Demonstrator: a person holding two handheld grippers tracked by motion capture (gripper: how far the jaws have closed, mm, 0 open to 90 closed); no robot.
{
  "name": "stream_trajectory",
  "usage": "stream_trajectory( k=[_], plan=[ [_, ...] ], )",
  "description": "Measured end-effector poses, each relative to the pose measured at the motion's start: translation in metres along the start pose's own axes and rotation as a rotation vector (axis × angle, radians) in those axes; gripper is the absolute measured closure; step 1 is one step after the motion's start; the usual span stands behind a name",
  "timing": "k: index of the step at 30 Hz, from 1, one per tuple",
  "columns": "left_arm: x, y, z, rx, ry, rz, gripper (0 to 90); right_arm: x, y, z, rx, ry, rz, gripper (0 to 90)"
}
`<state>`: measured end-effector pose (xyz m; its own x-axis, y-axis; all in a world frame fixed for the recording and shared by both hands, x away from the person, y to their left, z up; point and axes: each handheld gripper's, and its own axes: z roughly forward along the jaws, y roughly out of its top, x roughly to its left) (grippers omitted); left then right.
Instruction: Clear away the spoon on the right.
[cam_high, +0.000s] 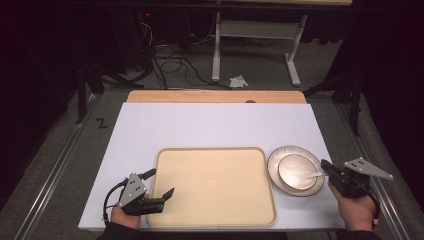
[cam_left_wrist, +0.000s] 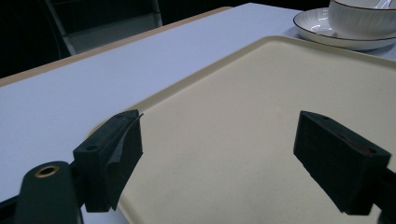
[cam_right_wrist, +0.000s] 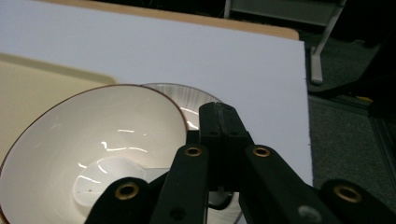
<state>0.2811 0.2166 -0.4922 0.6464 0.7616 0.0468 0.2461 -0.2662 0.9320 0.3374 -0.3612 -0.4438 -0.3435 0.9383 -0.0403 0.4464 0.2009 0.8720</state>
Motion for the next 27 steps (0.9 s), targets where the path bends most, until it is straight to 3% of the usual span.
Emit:
stream_trajectory(
  k=[4,10,27],
  plan=[
    [0.0,0.0,0.001,0.004,0.0,0.003,15.9,-0.013,-0.003,-0.006,-0.033,-0.02,0.036,90.0],
    [0.0,0.0,0.001,0.006,0.003,0.004,15.9,-0.027,-0.016,-0.004,-0.015,-0.013,0.064,90.0],
    [0.001,0.0,-0.001,0.001,0.007,0.004,15.9,-0.004,-0.025,-0.013,-0.003,0.03,0.007,90.0]
  ],
)
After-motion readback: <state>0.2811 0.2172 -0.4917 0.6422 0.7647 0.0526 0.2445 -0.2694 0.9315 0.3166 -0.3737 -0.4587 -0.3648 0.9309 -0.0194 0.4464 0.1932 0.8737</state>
